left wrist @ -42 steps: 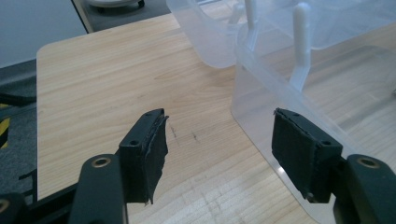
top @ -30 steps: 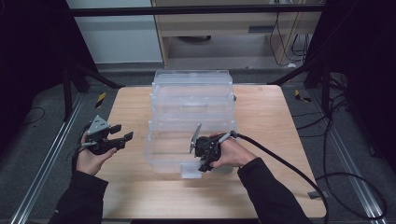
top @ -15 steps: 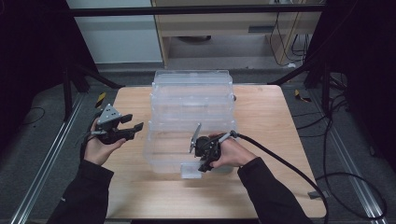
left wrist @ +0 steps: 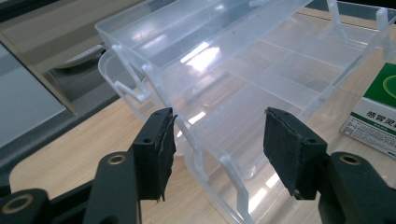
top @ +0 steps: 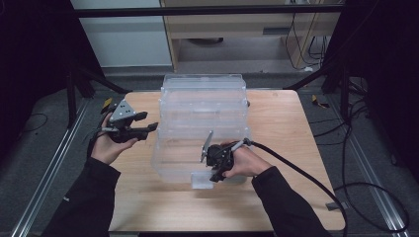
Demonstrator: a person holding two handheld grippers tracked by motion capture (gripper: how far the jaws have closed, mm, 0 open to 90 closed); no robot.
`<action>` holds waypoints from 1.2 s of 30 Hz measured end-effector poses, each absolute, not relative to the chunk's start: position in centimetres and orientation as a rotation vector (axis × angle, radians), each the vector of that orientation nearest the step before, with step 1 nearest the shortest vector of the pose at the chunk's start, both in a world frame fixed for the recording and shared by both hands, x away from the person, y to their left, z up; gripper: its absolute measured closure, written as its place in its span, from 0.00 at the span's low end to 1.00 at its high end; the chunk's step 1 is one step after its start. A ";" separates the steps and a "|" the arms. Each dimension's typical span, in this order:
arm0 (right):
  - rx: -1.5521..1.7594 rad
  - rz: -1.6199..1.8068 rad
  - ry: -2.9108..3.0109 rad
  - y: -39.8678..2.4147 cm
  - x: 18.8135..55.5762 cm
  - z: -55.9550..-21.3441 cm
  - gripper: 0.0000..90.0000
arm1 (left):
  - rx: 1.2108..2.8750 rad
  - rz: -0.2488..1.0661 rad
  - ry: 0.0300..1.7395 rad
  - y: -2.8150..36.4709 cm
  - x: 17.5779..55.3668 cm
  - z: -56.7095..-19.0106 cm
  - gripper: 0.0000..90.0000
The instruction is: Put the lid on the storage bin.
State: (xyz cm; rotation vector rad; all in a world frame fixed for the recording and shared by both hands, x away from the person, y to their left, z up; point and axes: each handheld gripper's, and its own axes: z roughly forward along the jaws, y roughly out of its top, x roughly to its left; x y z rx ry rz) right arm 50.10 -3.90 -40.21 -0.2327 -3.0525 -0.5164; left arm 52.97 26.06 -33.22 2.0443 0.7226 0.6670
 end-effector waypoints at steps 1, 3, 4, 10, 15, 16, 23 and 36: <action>-0.233 -0.516 -3.053 -3.9 50.1 -40.2 0.74 | 2.048 0.671 0.713 25.9 53.1 -33.1 0.48; -0.233 -0.516 -3.053 -3.9 50.1 -40.2 0.74 | 2.062 0.685 0.681 25.6 53.3 -32.7 0.48; -0.233 -0.516 -3.053 -3.9 50.1 -40.2 0.74 | 2.066 0.684 0.669 25.5 53.4 -32.5 0.50; -0.230 -0.519 -3.051 -3.9 50.1 -40.2 0.74 | 2.103 0.655 0.592 24.5 53.9 -31.6 0.51; -0.226 -0.523 -3.049 -3.9 50.1 -40.2 0.74 | 2.150 0.653 0.538 23.6 54.4 -30.9 0.51; -0.226 -0.525 -3.048 -3.9 50.1 -40.2 0.74 | 2.158 0.657 0.525 23.5 54.5 -30.8 0.51; -0.217 -0.528 -3.050 -3.9 50.2 -40.2 0.74 | 2.215 0.653 0.476 22.4 55.4 -30.1 0.51; -0.211 -0.529 -3.049 -4.0 50.1 -40.2 0.74 | 2.316 0.649 0.368 20.7 56.2 -29.1 0.50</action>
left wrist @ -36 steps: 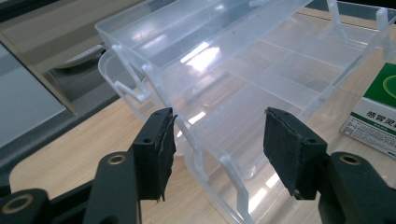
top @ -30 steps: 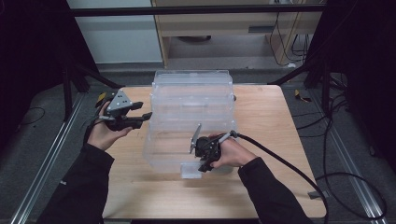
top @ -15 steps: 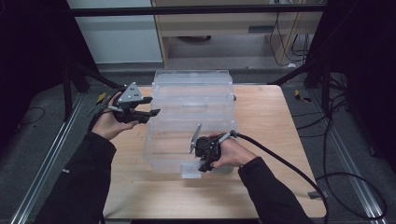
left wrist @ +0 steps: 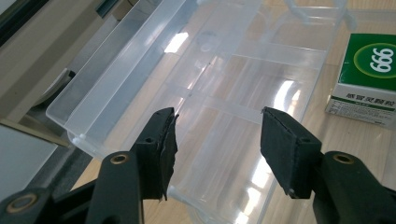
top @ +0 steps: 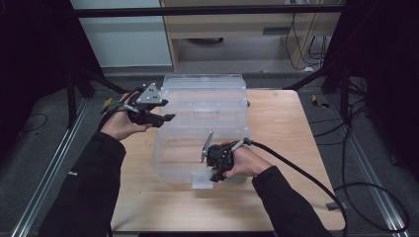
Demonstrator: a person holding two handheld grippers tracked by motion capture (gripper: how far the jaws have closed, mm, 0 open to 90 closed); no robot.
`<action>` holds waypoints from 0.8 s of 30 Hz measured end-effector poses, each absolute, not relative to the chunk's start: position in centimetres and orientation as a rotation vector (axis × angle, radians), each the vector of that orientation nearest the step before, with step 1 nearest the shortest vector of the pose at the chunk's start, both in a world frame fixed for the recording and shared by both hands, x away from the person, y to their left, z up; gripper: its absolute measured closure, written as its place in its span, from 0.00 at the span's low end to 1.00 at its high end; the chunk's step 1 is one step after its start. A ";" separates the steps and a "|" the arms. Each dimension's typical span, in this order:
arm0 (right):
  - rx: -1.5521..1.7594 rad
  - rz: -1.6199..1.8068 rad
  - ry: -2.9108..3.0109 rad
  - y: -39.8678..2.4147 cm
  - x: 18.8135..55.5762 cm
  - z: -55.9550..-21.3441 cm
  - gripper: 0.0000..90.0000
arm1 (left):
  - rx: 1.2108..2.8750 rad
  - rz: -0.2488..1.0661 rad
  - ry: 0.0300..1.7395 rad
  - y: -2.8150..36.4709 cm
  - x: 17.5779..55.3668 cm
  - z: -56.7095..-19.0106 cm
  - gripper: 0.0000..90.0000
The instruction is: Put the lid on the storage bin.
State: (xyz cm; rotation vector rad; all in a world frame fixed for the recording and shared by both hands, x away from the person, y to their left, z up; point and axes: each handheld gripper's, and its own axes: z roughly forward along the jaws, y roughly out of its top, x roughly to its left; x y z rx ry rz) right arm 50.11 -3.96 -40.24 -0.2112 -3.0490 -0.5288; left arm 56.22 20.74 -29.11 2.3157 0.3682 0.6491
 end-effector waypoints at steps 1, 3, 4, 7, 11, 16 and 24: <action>-0.207 -0.530 -3.050 -4.0 50.1 -40.2 0.74 | 2.317 0.653 0.357 20.6 56.3 -29.1 0.50; -0.209 -0.526 -3.048 -4.0 50.1 -40.2 0.74 | 2.335 0.659 0.336 20.3 56.3 -28.9 0.50; -0.208 -0.526 -3.049 -4.0 50.1 -40.2 0.74 | 2.348 0.668 0.322 20.3 56.4 -28.8 0.50; -0.204 -0.527 -3.049 -4.0 50.1 -40.2 0.74 | 2.380 0.676 0.300 19.8 56.5 -28.6 0.51; -0.203 -0.532 -3.051 -4.0 50.1 -40.3 0.74 | 2.417 0.683 0.259 19.2 56.8 -28.3 0.51; -0.194 -0.529 -3.055 -4.0 50.2 -40.3 0.74 | 2.435 0.683 0.227 18.5 57.1 -28.3 0.52; -0.188 -0.531 -3.058 -4.0 50.1 -40.3 0.74 | 2.481 0.714 0.178 17.3 58.1 -28.1 0.52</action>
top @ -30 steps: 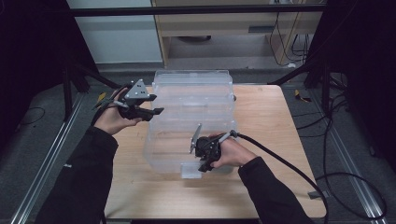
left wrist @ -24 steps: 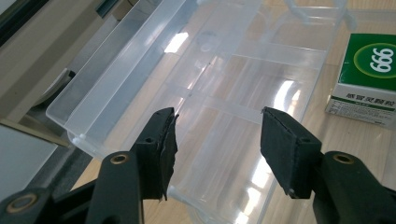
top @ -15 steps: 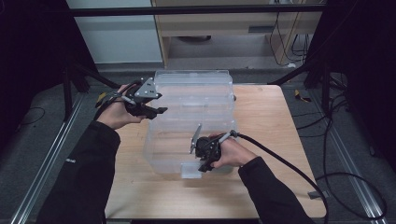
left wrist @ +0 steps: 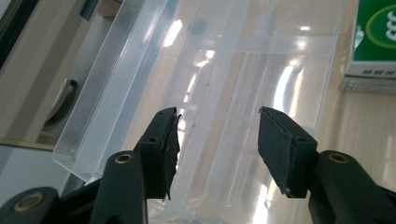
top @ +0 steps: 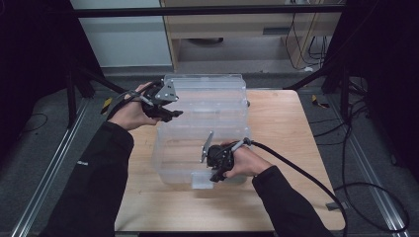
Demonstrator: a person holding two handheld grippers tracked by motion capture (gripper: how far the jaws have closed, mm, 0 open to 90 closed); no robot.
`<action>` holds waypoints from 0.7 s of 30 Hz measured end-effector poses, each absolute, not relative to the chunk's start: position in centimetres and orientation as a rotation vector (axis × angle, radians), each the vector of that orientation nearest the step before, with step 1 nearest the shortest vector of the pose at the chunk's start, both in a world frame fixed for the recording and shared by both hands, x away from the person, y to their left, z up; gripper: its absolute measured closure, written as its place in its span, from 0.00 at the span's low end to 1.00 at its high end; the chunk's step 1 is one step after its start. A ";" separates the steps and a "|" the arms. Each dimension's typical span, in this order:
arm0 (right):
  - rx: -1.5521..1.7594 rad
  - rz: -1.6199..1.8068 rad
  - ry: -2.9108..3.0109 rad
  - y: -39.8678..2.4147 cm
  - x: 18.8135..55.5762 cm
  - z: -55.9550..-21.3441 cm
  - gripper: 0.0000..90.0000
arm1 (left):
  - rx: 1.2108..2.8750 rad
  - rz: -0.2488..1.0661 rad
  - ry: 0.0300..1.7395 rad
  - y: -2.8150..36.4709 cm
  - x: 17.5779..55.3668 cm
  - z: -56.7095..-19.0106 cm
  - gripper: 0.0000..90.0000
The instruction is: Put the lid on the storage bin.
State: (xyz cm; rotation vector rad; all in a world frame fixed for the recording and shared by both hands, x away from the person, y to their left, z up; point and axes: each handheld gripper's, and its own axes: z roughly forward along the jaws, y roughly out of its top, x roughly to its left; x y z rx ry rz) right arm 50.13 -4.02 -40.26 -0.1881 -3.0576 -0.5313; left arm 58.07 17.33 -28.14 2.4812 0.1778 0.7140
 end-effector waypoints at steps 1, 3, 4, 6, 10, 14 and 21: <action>-0.190 -0.530 -3.056 -4.0 50.1 -40.3 0.74 | 2.492 0.730 0.165 17.2 58.2 -28.1 0.52; -0.184 -0.532 -3.057 -4.0 50.1 -40.3 0.74 | 2.487 0.727 0.166 17.1 58.5 -28.1 0.52; -0.184 -0.532 -3.058 -4.0 50.1 -40.3 0.74 | 2.486 0.736 0.160 17.0 58.6 -28.1 0.52; -0.186 -0.532 -3.057 -4.0 50.1 -40.3 0.74 | 2.495 0.746 0.157 16.9 58.8 -28.2 0.52; -0.186 -0.532 -3.058 -4.0 50.1 -40.3 0.74 | 2.496 0.767 0.146 16.8 59.2 -28.2 0.53; -0.187 -0.531 -3.058 -4.0 50.1 -40.3 0.74 | 2.504 0.769 0.134 16.7 59.6 -28.4 0.53; -0.192 -0.533 -3.056 -4.0 50.1 -40.3 0.74 | 2.534 0.773 0.108 16.2 60.2 -28.9 0.54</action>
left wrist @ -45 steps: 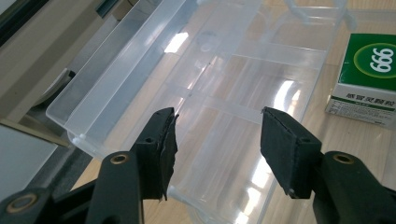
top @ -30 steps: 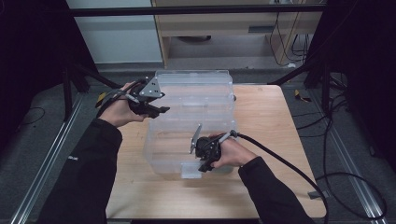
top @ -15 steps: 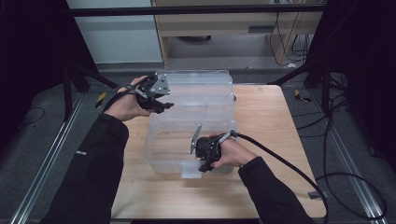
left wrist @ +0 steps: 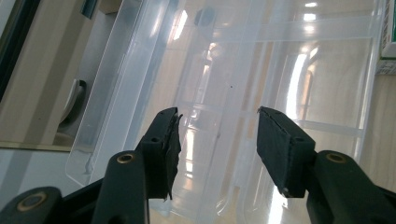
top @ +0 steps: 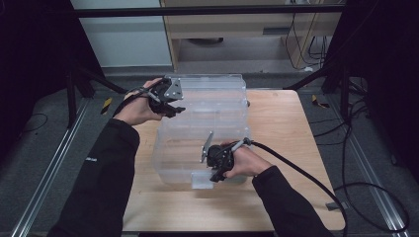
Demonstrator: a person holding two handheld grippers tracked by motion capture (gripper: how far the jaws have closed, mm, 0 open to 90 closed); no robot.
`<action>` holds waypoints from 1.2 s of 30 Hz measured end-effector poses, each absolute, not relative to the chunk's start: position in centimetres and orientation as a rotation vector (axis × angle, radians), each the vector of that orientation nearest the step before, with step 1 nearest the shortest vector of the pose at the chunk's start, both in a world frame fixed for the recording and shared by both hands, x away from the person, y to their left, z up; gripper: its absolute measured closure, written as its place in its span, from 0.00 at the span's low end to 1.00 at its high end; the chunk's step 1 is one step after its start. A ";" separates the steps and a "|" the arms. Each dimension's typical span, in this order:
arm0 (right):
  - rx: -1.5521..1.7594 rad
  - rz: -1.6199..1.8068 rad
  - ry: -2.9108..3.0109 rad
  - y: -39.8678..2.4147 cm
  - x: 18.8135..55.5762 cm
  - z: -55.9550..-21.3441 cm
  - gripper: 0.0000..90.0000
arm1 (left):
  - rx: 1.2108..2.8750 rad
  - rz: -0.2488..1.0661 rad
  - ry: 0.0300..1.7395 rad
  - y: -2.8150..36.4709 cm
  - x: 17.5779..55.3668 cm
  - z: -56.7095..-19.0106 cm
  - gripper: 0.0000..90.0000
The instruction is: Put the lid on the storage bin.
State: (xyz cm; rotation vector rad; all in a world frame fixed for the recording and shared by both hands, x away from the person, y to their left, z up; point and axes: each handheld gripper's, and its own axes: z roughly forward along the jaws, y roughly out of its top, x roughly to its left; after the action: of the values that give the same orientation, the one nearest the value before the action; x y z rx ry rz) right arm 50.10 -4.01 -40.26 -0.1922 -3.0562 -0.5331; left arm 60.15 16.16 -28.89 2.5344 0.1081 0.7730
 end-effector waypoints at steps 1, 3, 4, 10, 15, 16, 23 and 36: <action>-0.188 -0.534 -3.056 -4.0 50.1 -40.3 0.74 | 2.537 0.770 0.106 16.1 60.2 -29.0 0.54; -0.192 -0.533 -3.056 -4.0 50.1 -40.3 0.74 | 2.551 0.778 0.092 16.0 60.4 -29.2 0.55; -0.192 -0.533 -3.056 -4.0 50.1 -40.3 0.74 | 2.562 0.783 0.082 15.9 60.5 -29.3 0.55; -0.188 -0.533 -3.056 -4.0 50.1 -40.3 0.74 | 2.598 0.792 0.052 15.4 60.7 -29.8 0.58; -0.193 -0.531 -3.056 -4.0 50.1 -40.3 0.74 | 2.620 0.814 0.037 15.1 61.0 -30.3 0.59; -0.191 -0.532 -3.056 -4.0 50.1 -40.3 0.74 | 2.619 0.815 0.035 15.1 61.1 -30.4 0.60; -0.187 -0.530 -3.056 -4.0 50.1 -40.3 0.74 | 2.648 0.811 0.010 14.5 61.3 -30.9 0.66; -0.185 -0.532 -3.057 -4.0 50.1 -40.3 0.74 | 2.687 0.818 -0.023 13.8 61.5 -31.3 0.80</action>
State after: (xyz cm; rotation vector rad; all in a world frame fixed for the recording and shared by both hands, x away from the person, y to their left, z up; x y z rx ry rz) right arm 50.14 -4.03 -40.26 -0.1846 -3.0568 -0.5322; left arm 61.47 13.77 -31.33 2.6866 -0.0226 0.8180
